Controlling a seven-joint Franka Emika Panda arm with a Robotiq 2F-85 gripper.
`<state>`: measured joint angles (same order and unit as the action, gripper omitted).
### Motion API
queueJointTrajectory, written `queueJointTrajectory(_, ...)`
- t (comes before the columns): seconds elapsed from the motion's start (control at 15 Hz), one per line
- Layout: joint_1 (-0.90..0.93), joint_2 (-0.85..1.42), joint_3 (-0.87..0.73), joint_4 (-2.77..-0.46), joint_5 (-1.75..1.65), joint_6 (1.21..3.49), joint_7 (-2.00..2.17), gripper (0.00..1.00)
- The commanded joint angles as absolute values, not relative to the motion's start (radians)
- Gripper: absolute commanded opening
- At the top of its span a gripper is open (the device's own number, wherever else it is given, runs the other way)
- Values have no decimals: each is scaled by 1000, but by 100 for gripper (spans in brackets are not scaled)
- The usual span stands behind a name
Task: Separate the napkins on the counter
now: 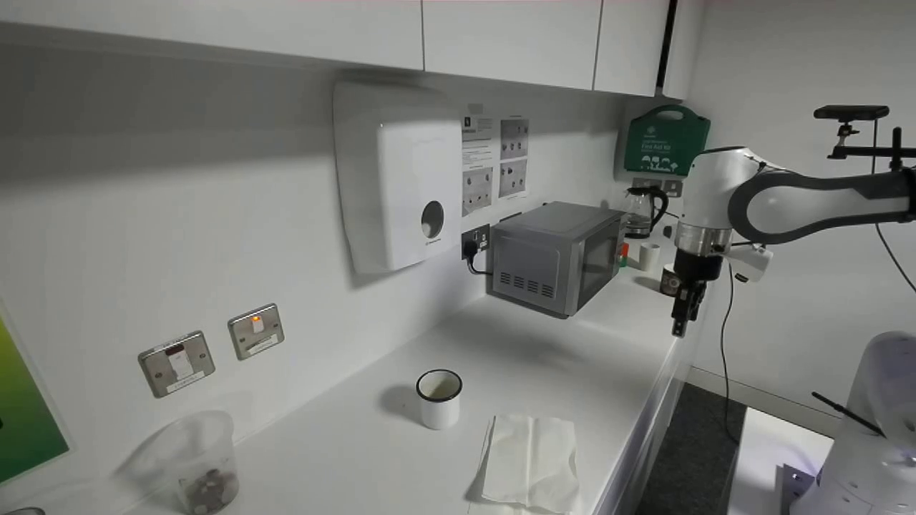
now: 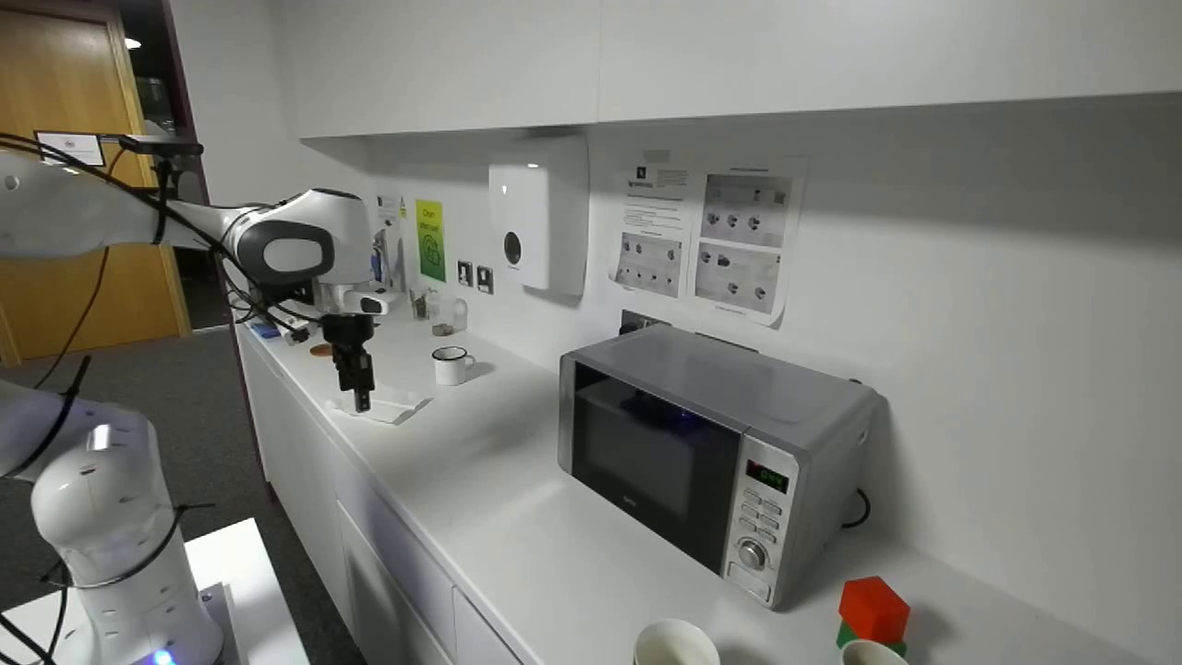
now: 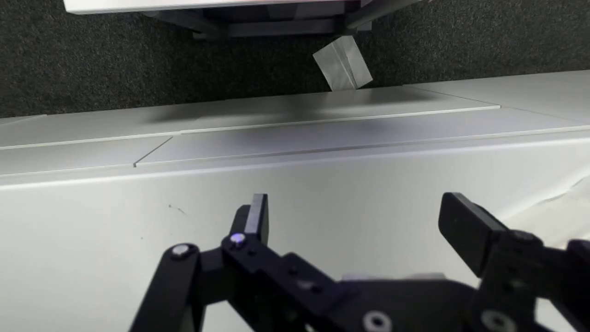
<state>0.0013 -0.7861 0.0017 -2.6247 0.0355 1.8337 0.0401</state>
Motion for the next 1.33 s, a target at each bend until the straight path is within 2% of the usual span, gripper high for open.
queueJointTrajectory(0.0, -2, -786, 4, -2623, 37, 1831, 38, 100)
queueJointTrajectory(0.4, 111, -789, 61, -2613, 255, 1832, 75, 100)
queueJointTrajectory(0.73, 260, -669, 255, -2538, 513, 1949, 179, 100)
queueJointTrajectory(1.0, 293, -466, 416, -2421, 462, 2083, 255, 100)
queueJointTrajectory(1.27, 293, -280, 481, -2304, 305, 2082, 274, 100)
